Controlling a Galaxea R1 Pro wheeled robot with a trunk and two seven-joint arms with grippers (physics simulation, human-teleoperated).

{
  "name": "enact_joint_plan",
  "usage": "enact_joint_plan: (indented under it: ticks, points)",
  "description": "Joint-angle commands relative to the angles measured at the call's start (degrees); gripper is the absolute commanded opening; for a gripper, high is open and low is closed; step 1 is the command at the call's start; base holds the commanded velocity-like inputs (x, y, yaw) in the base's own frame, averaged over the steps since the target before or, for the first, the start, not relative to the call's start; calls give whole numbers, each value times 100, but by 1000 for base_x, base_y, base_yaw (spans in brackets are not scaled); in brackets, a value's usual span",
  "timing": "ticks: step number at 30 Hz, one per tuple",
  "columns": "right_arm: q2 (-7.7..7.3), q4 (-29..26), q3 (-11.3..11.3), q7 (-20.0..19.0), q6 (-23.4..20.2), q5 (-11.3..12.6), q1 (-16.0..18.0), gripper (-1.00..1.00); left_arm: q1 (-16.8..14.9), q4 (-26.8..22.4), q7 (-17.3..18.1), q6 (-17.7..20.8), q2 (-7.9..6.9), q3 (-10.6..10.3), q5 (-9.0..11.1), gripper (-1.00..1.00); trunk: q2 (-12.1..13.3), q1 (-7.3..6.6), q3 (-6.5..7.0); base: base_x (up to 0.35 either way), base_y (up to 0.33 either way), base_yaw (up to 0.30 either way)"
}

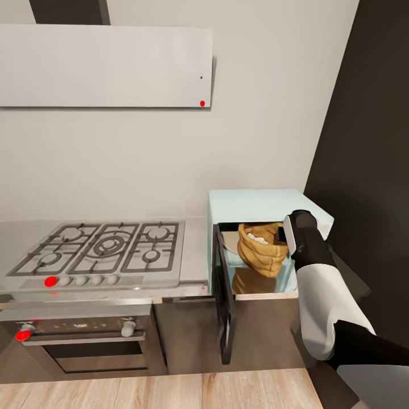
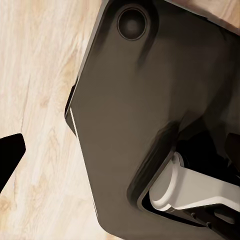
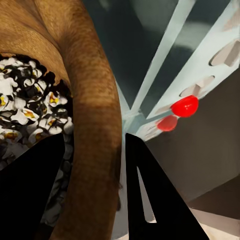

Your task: In the kitchen, take the popcorn bag from the countertop, put it into the microwave, and heat it until the popcorn is cooked so the cooked popcorn ends up inside the bag.

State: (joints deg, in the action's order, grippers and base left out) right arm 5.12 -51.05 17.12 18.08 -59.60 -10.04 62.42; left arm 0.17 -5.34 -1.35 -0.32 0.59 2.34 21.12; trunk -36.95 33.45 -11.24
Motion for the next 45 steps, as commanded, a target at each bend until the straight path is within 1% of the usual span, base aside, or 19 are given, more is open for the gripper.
enact_joint_plan:
  ticks: [1,24,45]
  points:
    - [6,17,20,-32,-40,-156,4,-100,1,-11,-14,-3,2,21,6,100,-4,4,-10,109,0,0]
    - [3,17,20,-42,-40,-156,4,-100,1,-11,-14,-3,2,21,6,100,-4,4,-10,107,0,0]
    - [-3,17,28,-50,-40,-153,5,-100,1,-11,-14,-3,1,20,6,100,-4,4,-10,34,0,0]
